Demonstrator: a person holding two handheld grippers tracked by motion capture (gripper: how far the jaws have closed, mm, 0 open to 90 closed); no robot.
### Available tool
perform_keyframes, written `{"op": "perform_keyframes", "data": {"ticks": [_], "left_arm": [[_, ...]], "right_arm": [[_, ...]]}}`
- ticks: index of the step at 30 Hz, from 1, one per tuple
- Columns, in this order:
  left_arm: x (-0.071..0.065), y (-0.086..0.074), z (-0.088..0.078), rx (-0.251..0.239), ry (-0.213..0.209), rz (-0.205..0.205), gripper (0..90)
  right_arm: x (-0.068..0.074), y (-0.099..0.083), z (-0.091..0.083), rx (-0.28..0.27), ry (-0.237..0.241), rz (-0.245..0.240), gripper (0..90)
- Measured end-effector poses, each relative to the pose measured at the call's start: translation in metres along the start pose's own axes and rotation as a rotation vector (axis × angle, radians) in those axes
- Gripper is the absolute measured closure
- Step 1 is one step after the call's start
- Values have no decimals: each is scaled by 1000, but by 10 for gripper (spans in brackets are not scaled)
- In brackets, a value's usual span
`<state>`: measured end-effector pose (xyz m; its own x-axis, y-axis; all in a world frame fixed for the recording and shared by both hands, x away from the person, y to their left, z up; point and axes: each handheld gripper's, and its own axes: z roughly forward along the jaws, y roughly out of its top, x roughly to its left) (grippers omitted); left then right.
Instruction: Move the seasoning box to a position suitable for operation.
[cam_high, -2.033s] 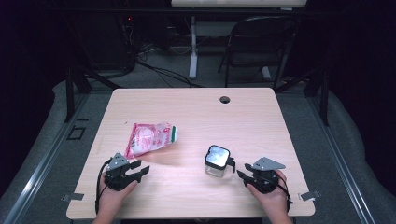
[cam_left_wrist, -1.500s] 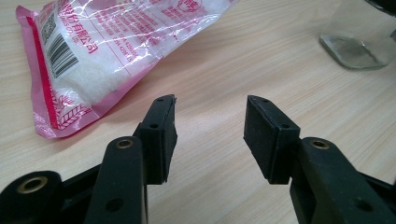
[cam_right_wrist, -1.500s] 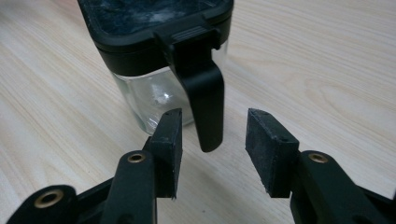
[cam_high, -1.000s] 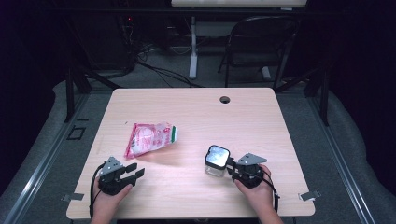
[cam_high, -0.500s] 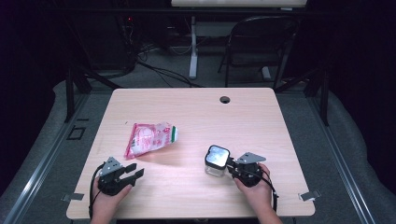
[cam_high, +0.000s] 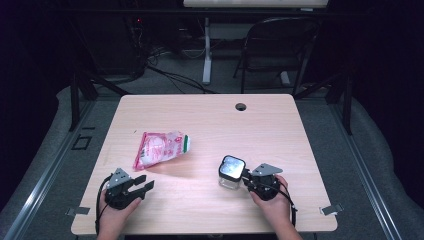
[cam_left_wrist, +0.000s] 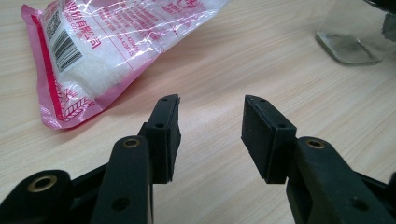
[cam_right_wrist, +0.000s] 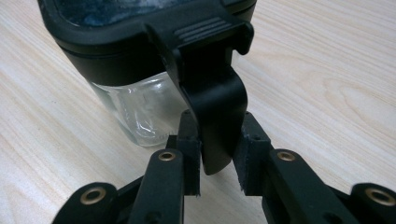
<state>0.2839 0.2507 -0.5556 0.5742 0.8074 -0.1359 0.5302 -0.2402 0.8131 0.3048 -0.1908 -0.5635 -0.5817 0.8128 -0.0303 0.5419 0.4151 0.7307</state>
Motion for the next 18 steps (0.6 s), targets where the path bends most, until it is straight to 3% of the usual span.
{"op": "perform_keyframes", "data": {"ticks": [5, 10, 12, 18], "left_arm": [[0, 0, -1, 2, 2, 1, 566], [0, 0, -1, -3, 3, 3, 567], [0, 0, -1, -4, 4, 2, 568], [-1, 0, 0, -6, 2, 2, 569]], "right_arm": [[3, 1, 1, -2, 13, -19, 744], [11, 3, -1, -12, 54, -50, 748], [20, 5, -1, -19, 103, -100, 752], [34, 7, -1, -24, 158, -161, 753]]}}
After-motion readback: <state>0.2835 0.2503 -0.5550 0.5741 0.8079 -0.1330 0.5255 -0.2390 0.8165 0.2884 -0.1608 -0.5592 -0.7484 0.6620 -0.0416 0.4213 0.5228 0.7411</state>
